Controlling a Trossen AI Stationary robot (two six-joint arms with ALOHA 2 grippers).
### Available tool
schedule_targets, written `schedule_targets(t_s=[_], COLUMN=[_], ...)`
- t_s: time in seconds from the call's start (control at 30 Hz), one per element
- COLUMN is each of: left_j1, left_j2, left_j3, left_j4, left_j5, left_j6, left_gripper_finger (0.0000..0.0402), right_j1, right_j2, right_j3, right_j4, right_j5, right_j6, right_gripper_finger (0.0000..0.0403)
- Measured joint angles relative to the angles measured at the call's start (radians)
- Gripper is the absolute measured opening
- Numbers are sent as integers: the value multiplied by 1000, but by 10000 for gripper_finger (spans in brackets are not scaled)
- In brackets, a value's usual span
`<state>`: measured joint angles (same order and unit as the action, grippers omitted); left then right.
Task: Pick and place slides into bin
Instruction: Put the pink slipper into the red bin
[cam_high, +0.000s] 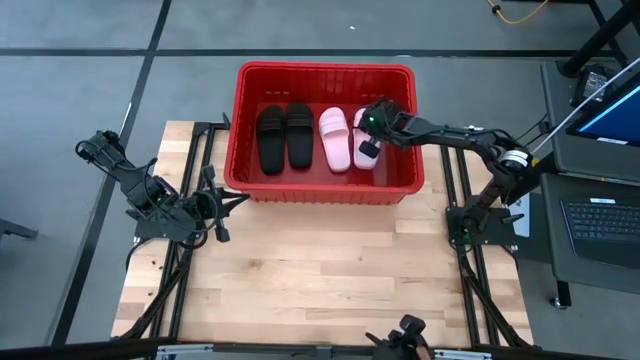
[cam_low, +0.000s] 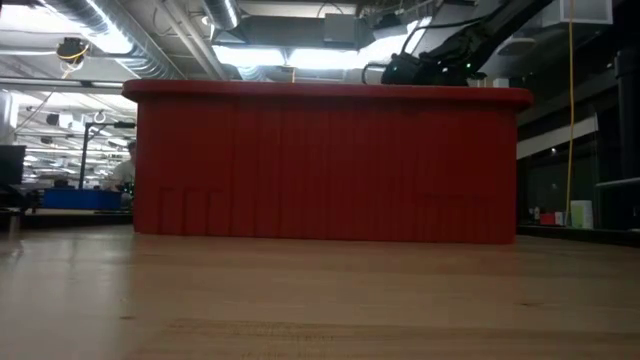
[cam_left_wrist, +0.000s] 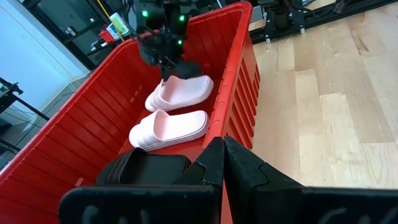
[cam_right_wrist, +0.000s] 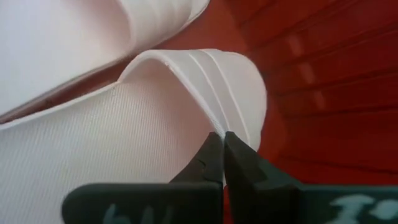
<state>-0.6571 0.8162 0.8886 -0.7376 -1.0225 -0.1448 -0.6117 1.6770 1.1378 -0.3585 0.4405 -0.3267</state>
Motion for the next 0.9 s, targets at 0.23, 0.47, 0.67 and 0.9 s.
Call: schedule_targets(t_s=[0.23, 0.47, 0.67, 0.9], left_j1=[0, 0, 0, 0], left_j2=[0, 0, 0, 0], left_j3=[0, 0, 0, 0], left_j4=[0, 0, 0, 0], left_j5=[0, 0, 0, 0], left_j6=[0, 1, 1, 1], left_gripper_finger=[1, 1, 2, 3], right_j1=[-9, -14, -14, -12], right_j2=[68, 81, 81, 81], right_j3=[0, 0, 0, 0], right_j4=[27, 43, 40, 39], right_j5=[3, 1, -3, -20], right_j6=[-5, -19, 3, -20], right_gripper_finger=[3, 5, 14, 63])
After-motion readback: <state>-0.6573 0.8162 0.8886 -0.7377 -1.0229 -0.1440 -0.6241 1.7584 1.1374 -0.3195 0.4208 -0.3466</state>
